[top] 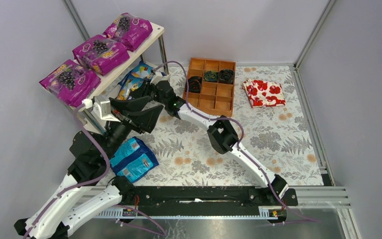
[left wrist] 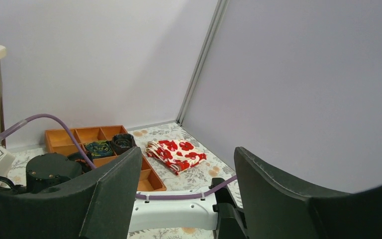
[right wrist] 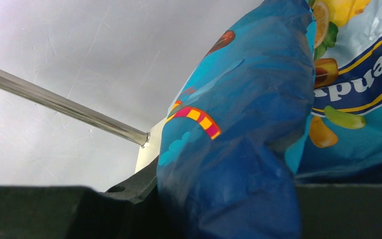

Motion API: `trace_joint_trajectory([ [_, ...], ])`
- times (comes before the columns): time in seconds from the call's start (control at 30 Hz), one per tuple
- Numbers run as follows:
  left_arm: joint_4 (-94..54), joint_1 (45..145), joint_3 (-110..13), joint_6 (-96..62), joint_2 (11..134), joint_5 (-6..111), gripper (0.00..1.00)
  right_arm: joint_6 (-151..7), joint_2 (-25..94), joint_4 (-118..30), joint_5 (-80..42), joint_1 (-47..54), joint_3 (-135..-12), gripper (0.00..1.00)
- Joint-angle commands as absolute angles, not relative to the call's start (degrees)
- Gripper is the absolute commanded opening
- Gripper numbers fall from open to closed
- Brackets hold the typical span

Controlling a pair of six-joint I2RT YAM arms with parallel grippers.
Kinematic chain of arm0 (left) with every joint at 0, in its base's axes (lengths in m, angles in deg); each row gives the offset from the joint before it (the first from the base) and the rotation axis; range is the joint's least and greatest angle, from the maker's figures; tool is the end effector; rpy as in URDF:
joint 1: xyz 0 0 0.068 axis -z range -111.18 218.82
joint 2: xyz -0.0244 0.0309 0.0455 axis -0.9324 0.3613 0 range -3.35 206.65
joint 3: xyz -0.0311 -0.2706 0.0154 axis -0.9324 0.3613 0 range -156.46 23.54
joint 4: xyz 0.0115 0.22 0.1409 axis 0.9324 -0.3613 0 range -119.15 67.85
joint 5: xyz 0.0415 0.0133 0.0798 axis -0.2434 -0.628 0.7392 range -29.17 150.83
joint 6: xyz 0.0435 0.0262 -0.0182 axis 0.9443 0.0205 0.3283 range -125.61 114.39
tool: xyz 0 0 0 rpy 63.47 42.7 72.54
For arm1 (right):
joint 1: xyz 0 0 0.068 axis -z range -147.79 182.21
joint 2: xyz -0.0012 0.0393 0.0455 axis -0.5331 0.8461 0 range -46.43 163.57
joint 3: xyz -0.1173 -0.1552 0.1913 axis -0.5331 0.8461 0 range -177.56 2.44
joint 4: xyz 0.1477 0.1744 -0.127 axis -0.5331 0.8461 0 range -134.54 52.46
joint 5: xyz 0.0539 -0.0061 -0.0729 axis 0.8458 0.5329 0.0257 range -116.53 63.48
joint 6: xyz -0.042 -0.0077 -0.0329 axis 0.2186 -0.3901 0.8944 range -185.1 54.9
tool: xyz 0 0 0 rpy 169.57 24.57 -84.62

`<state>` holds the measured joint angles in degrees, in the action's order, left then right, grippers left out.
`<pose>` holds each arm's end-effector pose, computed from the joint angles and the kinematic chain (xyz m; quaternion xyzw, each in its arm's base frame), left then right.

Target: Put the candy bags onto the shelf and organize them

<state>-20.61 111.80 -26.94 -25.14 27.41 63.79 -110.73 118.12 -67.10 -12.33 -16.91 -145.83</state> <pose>0.0786 -0.0706 0.4274 0.0938 0.5569 -0.4156 0.7129 0.4085 0.4853 0.1846 -0.1121 0.6591 0.5997 0.4398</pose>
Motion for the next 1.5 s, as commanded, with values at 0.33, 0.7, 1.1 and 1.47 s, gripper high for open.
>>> trace_joint_trajectory([
  [0.33, -17.1, 109.7, -26.1, -25.8, 29.2, 63.1, 0.72, -113.6, 100.0, -59.2, -18.2, -16.4, -132.5, 0.73],
  [0.7, -16.8, 109.3, -25.2, -26.8, 29.4, 62.0, 0.71, -110.1, 94.3, -64.3, -20.9, -17.9, -120.7, 0.69],
  [1.1, -17.1, 109.3, -24.6, -26.5, 28.9, 62.2, 0.7, -88.6, 104.9, -68.4, -21.9, -22.4, -134.7, 0.24],
  [1.47, -17.4, 109.3, -24.4, -26.6, 29.1, 62.3, 0.7, -86.4, 112.8, -68.1, -28.2, -20.3, -146.5, 0.19],
])
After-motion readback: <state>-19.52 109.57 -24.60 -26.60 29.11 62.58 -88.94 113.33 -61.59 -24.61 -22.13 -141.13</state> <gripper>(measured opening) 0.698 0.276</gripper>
